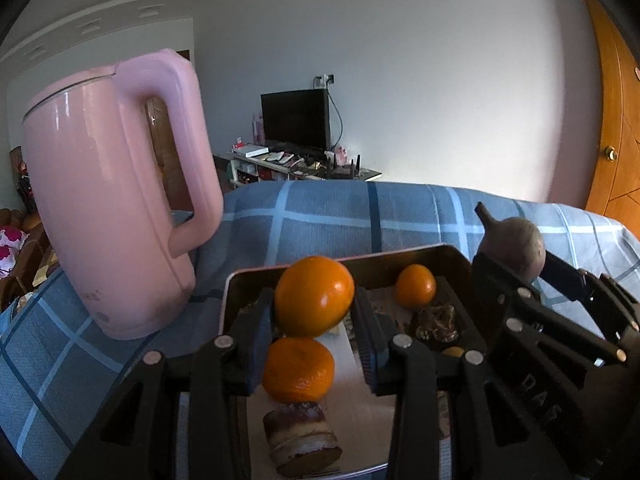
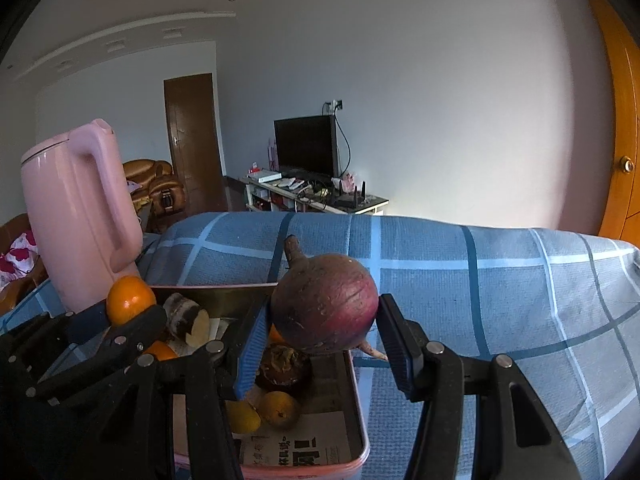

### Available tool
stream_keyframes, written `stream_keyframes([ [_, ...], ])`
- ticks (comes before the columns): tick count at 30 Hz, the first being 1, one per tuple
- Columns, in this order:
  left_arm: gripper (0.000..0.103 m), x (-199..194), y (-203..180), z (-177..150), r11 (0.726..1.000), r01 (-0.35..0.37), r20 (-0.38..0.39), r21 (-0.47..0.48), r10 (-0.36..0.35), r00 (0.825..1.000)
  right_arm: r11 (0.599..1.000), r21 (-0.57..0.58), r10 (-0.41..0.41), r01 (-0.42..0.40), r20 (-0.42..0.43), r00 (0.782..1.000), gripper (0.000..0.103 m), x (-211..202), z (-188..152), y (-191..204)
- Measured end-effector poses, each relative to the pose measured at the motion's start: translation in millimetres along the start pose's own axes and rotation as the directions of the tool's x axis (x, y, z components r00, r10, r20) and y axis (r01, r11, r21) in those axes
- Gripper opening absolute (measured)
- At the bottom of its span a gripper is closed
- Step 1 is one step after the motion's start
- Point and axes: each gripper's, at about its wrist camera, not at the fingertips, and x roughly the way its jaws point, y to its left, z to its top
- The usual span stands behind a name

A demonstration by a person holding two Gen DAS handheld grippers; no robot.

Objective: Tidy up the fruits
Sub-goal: 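Lower the purple fruit into the box and open the right gripper while the left releases the orange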

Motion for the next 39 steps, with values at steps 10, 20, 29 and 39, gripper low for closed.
stream_keyframes([
  [10, 0.039, 5.4, 2.4, -2.5, 1.000, -0.023, -0.020, -0.002, 0.023, 1.000, 0.998, -0.056, -0.003, -0.003, -0.097, 0.995, 0.056, 19.8, 0.7, 10.8],
  [20, 0.039, 12.2, 4.2, -5.6, 0.999, -0.055, -0.065, -0.002, 0.054, 0.996, 0.996, -0.085, -0.004, -0.010, -0.168, 0.986, 0.056, 35.6, -1.7, 17.5],
  [29, 0.039, 16.3, 8.7, -5.2, 0.998, -0.068, -0.093, -0.016, 0.066, 0.993, 0.992, -0.123, -0.022, 0.002, -0.163, 0.986, 0.056, 35.6, -1.1, 24.1],
  [39, 0.039, 20.0, 14.2, -6.0, 0.997, -0.076, -0.113, -0.030, 0.073, 0.991, 0.989, -0.147, -0.019, -0.004, -0.156, 0.988, 0.056, 42.3, 3.0, 32.2],
])
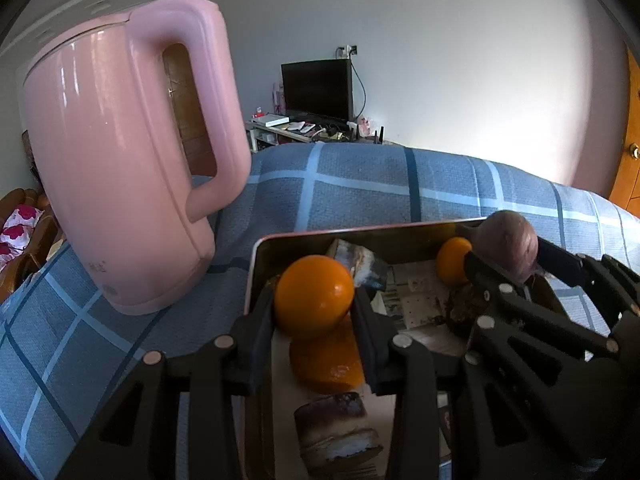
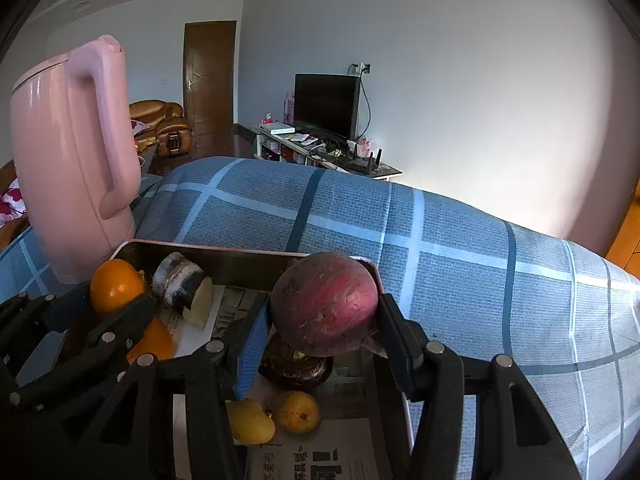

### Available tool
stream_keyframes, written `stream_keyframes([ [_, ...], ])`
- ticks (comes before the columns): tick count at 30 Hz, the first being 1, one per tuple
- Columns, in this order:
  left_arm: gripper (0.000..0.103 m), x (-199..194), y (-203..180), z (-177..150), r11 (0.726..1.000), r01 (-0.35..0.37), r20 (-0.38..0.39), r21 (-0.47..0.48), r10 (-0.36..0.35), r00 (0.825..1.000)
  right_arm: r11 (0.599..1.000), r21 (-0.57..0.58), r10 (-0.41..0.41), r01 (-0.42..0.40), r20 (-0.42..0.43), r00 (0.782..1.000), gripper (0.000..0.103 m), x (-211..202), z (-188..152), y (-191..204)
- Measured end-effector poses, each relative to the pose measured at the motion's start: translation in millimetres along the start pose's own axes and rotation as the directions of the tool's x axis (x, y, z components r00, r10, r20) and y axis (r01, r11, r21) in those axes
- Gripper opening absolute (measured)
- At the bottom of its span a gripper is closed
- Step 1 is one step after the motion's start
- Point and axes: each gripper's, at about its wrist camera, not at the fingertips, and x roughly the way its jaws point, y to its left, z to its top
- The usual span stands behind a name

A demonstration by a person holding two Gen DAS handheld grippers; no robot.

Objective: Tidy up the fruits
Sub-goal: 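Lower the purple fruit into the box and open the right gripper while the left releases the orange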

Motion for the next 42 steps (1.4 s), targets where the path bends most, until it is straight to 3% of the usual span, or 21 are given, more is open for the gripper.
stream_keyframes([
  [4, 0.039, 0.6, 2.2, 0.1, 1.000, -0.012, -0.005, -0.001, 0.012, 1.000, 0.998, 0.004, 0.058, -0.058, -0.080, 0.995, 0.056, 18.8, 2.9, -0.3],
  [6, 0.039, 0.6, 3.7, 0.2, 1.000, -0.009, -0.006, -0.006, 0.009, 1.000, 0.996, 0.012, 0.085, -0.085, -0.081, 0.993, 0.056, 19.8, 2.8, -0.2],
  [23, 0.039, 2.3, 3.5, 0.0, 1.000, -0.010, -0.011, -0.001, 0.010, 1.000, 0.989, 0.052, 0.138, -0.139, 0.011, 0.990, 0.056, 0.9, -0.5, -8.1],
  [32, 0.039, 6.6, -0.1, 2.9, 1.000, -0.015, -0.019, 0.022, 0.016, 1.000, 0.989, 0.076, 0.109, -0.124, 0.179, 0.978, 0.059, -34.1, -6.2, -9.8],
  [34, 0.039, 7.0, -2.0, 3.2, 0.999, -0.021, -0.019, 0.030, 0.022, 1.000, 0.991, 0.091, 0.084, -0.103, 0.190, 0.978, 0.067, -36.7, -6.6, -10.8],
  [42, 0.039, 12.4, -8.9, 6.4, 0.998, -0.030, -0.027, 0.057, 0.031, 0.999, 0.980, 0.185, 0.040, -0.075, 0.183, 0.982, 0.068, -35.5, -6.8, -28.6],
])
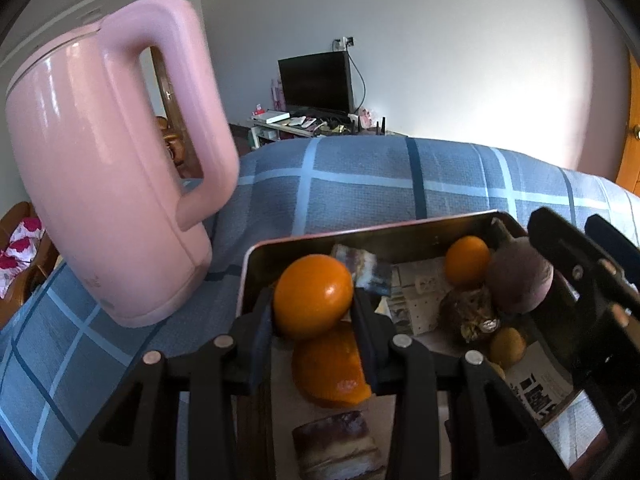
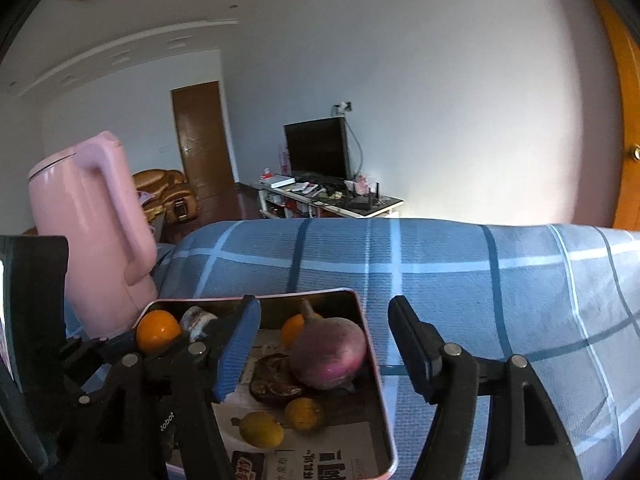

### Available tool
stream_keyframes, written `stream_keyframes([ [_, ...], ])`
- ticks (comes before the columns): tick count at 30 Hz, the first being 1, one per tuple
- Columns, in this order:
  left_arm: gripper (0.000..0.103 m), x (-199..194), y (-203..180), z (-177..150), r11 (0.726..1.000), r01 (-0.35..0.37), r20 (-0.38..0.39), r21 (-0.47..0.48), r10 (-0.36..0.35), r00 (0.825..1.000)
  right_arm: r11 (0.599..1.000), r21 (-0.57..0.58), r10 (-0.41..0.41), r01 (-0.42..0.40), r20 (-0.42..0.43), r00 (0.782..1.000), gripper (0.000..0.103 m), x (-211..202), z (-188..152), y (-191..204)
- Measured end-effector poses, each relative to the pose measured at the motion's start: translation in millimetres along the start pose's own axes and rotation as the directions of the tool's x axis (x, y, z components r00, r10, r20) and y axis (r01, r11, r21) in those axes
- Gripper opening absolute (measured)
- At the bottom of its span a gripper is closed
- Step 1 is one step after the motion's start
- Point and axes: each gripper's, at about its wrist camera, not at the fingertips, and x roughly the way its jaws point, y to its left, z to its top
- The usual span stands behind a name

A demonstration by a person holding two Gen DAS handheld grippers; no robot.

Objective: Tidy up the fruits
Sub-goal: 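Lower the purple fruit into the box and open the right gripper while the left releases the orange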

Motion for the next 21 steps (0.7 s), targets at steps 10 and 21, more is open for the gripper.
stream_keyframes([
  [10, 0.070, 6.3, -8.0, 0.9, 0.999, 0.026, -0.028, 0.038, -0.025, 0.999, 1.000, -0.010, -0.017, 0.017, -0.002, 1.000, 0.069, -1.0, -1.4, 1.5],
  [21, 0.103, -8.1, 5.9, 1.3, 0.999, -0.008, 0.037, -0.051, 0.010, 0.999, 1.000, 0.004, -0.001, 0.001, -0.012, 1.000, 0.086, 0.9, -1.7, -1.6],
])
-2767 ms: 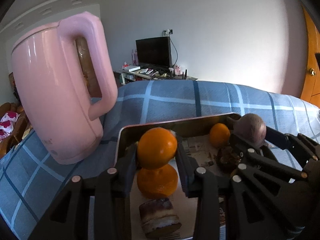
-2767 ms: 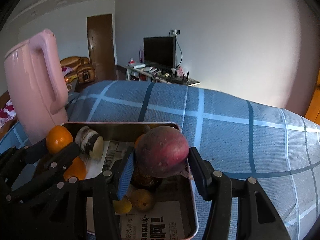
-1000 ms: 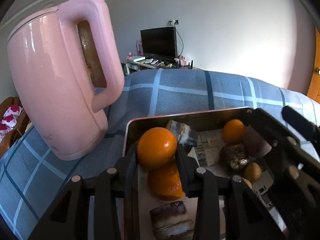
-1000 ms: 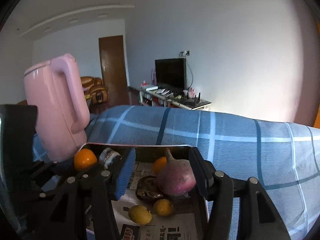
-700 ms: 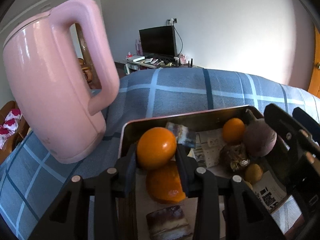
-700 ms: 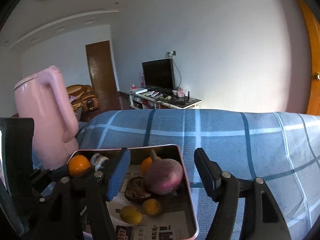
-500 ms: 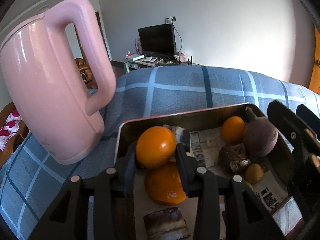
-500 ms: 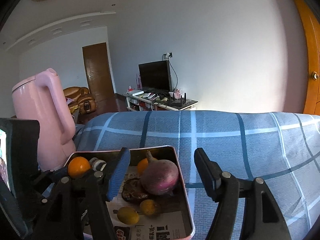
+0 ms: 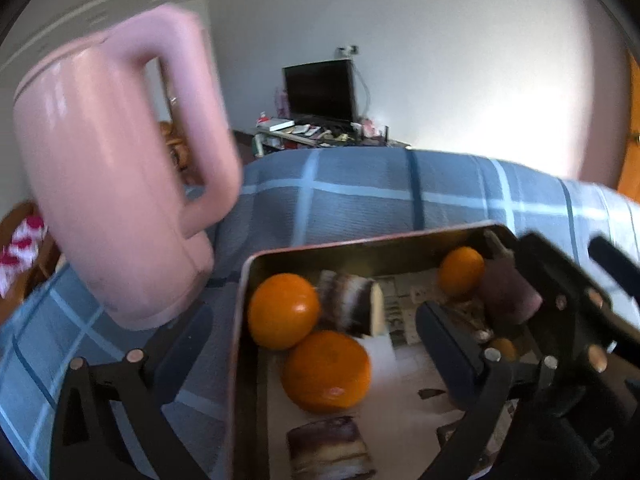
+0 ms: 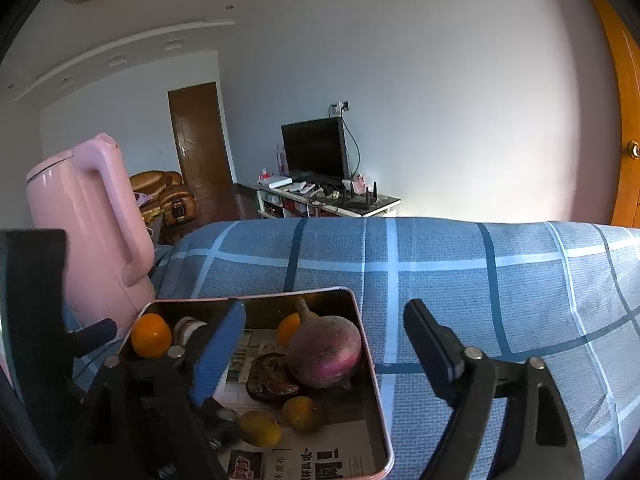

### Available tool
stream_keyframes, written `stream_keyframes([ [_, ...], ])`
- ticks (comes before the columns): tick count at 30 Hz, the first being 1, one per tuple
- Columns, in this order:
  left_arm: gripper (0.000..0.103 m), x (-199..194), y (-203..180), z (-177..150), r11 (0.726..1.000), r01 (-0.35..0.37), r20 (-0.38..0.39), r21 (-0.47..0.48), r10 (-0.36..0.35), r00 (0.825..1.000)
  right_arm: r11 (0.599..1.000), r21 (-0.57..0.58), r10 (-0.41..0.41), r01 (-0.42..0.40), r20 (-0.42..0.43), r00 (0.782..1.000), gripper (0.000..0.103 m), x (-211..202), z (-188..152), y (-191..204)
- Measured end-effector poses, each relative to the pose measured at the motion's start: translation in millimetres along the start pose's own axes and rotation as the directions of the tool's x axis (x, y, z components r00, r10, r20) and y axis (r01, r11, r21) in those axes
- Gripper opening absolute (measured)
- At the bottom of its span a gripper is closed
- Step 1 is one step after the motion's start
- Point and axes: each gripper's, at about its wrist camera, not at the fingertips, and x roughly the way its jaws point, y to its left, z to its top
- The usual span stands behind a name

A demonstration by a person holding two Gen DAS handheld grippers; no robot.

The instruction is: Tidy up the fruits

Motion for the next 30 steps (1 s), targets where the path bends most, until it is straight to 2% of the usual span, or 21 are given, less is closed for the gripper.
stream_keyframes([
  [4, 0.103, -7.4, 21.0, -1.2, 0.996, 0.000, 0.031, -0.093, 0.003, 1.000, 1.000, 0.028, 0.005, -0.005, -0.031, 1.000, 0.086, 6.0, -0.1, -5.3],
  [7, 0.103, -16.4, 28.5, -3.0, 0.993, -0.026, 0.083, -0.119, 0.036, 0.996, 1.000, 0.027, 0.006, -0.007, 0.017, 1.000, 0.086, -0.1, 0.2, -5.7],
  [15, 0.103, -26.3, 24.4, -6.5, 0.995, -0.038, 0.154, -0.091, 0.052, 0.987, 0.999, 0.005, -0.034, 0.034, 0.140, 0.990, 0.086, -22.9, -1.9, -1.5],
  [22, 0.103, -41.0, 21.4, -12.6, 0.995, -0.047, 0.216, -0.085, 0.065, 0.974, 0.995, -0.060, -0.063, 0.076, 0.192, 0.979, 0.086, -40.8, -7.2, 8.0],
  [30, 0.103, -68.9, 22.4, -28.1, 0.995, -0.031, 0.290, -0.098, 0.058, 0.955, 0.998, -0.031, -0.052, 0.060, 0.220, 0.974, 0.086, -60.4, -13.7, -0.8],
])
